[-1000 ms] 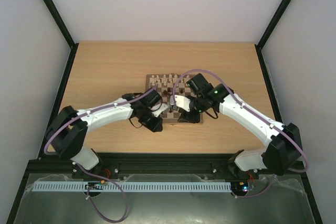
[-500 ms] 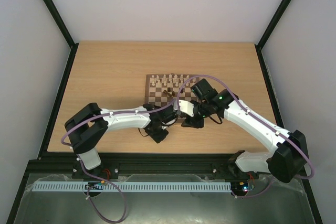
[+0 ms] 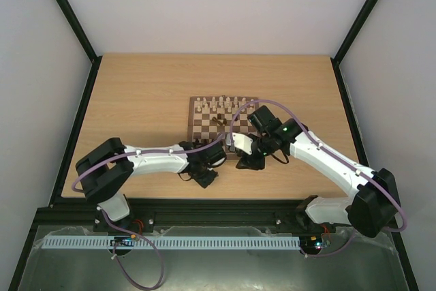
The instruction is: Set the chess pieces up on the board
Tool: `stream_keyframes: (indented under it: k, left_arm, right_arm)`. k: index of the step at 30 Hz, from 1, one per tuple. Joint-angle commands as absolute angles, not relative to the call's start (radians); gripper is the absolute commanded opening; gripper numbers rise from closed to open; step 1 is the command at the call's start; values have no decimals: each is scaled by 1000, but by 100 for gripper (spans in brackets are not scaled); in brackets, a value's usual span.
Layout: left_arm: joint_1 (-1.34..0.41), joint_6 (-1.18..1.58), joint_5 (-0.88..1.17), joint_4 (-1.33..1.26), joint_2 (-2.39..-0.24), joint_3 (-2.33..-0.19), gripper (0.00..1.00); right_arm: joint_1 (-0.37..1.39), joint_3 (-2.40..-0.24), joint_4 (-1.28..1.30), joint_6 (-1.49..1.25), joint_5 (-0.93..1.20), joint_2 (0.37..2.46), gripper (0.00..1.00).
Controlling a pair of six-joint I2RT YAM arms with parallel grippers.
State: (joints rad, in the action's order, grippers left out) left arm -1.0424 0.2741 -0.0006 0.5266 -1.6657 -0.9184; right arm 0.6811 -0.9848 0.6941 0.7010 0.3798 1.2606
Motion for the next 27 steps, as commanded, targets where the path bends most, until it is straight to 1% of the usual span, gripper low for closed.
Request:
stream_keyframes:
  k: [1,4,7,9,12,18,22,25,27]
  left_arm:
    - [-1050,263,13,442,-1629,-886,30]
    - [-1048,239,47,383,-1605,-849,29]
    - [-1041,243,58,358,-1606,-838,25]
    - [-1037,251,43,358,-1611,-840,26]
    - [-1030,267,9,359,-1587,-835,34]
    - [-977,308,6,364,-1419,-799,51]
    - [-905,383,17,390,-1287,-773,56]
    - [-789,477,21,399,-1187,-741,60]
    - [-695,527,72,386,-1116,-713,63]
  right_arm:
    - [691,-935,715,686,442,1247,45]
    - [701,-888,679,674,429,1244,44]
    - [703,-863,649,667,420,1245,43]
    - [704,-854,635,667,416,1245,42]
    - [707,-839,617,670,418,1252,43]
    - [730,-818,537,685,392,1308,45]
    - [773,-853,493,688,359,1369,47]
    - [823,-868,462,700,314,1417,48]
    - [861,-879,447,708,275,1452,49]
